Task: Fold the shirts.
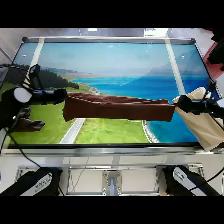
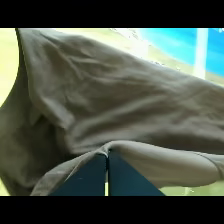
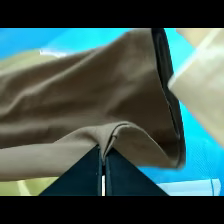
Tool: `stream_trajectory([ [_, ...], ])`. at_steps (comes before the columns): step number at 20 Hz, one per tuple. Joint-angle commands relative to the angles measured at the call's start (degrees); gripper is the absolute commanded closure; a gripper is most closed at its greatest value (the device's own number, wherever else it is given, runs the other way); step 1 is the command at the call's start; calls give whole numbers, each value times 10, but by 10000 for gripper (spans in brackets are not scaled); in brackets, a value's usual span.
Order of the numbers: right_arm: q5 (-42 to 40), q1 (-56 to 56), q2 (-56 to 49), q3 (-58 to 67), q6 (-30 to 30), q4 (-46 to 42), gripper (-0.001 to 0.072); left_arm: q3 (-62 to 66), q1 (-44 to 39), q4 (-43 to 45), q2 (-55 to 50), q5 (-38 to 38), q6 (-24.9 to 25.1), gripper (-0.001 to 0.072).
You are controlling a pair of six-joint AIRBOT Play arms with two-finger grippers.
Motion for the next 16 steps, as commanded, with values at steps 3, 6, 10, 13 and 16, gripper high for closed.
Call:
stream_trajectory([
  [3,-169,55,-131,1,16,9,683,65,-3,14,-156,100,25,693],
  [6,-210,55,-164,1,27,11,683,97,-3,31,-213,106,25,693],
  [10,-220,55,-177,1,27,9,684,100,-3,30,-259,101,30,692],
  [13,-219,55,-177,1,27,9,681,101,-3,27,-263,111,31,683],
  [16,-186,52,-170,21,26,10,563,127,-1,29,-261,93,33,215],
])
